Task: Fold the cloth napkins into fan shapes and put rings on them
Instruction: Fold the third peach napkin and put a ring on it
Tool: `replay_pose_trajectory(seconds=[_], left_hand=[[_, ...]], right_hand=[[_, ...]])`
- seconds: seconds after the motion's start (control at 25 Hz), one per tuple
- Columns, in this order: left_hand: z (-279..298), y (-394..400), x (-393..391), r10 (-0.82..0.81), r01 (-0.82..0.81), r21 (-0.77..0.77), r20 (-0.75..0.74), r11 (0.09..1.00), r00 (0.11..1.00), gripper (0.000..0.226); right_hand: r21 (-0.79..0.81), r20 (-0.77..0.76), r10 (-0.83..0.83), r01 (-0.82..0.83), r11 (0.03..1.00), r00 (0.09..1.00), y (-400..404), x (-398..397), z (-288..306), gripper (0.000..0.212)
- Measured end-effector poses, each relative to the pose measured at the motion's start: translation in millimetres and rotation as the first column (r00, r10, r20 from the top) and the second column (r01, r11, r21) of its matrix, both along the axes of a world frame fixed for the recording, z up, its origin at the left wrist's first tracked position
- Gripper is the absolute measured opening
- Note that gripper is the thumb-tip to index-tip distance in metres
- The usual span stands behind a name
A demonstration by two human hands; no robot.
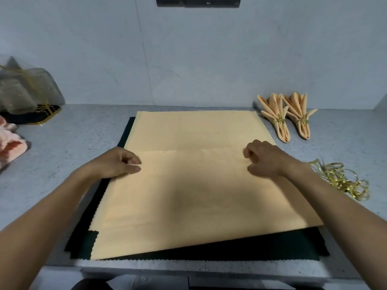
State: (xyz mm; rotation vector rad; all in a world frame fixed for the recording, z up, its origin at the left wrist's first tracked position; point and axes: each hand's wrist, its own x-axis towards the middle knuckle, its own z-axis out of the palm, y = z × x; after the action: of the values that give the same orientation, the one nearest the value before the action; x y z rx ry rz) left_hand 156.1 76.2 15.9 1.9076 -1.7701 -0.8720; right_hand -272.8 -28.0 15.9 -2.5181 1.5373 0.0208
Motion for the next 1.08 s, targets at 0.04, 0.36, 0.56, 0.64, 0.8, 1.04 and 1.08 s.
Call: replay_pose_trajectory(seconds=[0.04, 0.36, 0.56, 0.64, 0.8, 1.04, 1.08], left_hand=[[-0.3, -0.2, -0.4, 0.015, -0.015, -0.011, -0.024, 1.000, 1.000, 0.012], [-18.0, -18.2, 2.1, 0.145, -0.102, -0.268, 0.143, 0.958, 0.979, 0.015], [-20.2, -36.2, 5.5, 0.181, -0.100, -0.283, 0.276, 0.954, 0.944, 0.016], [-23.9, -37.8, 6.8, 0.193, -0.108, -0.303, 0.265, 0.947, 0.945, 0.018], [-29.2, -40.9, 5.1, 0.209, -0.114, -0.365, 0.233, 0.924, 0.950, 0.017], [-13.7, -26.9, -21.6, 0.293, -0.086, -0.397, 0.498, 0.914, 0.816, 0.013], [-9.8, -14.8, -40.6, 0.307, -0.067, -0.417, 0.542, 0.906, 0.783, 0.017]], right_hand=[[0.003, 0.025, -0.006, 0.006, 1.000, 1.000, -2.1, -1.9, -0.4, 0.029], [-0.167, -0.041, -0.043, 0.035, 0.985, 0.998, -30.5, -6.9, -8.8, 0.032], [-0.200, -0.049, -0.055, 0.044, 0.979, 0.997, -39.3, -8.9, -7.8, 0.028], [-0.207, -0.047, -0.066, 0.055, 0.977, 0.997, -40.9, -8.1, -7.6, 0.027], [-0.220, -0.054, -0.089, 0.075, 0.973, 0.995, -42.0, -4.9, -6.7, 0.027], [-0.263, -0.044, -0.155, 0.138, 0.955, 0.987, -39.5, -0.1, -10.4, 0.026], [-0.321, -0.071, -0.190, 0.158, 0.934, 0.979, -32.5, 4.9, -9.7, 0.027]])
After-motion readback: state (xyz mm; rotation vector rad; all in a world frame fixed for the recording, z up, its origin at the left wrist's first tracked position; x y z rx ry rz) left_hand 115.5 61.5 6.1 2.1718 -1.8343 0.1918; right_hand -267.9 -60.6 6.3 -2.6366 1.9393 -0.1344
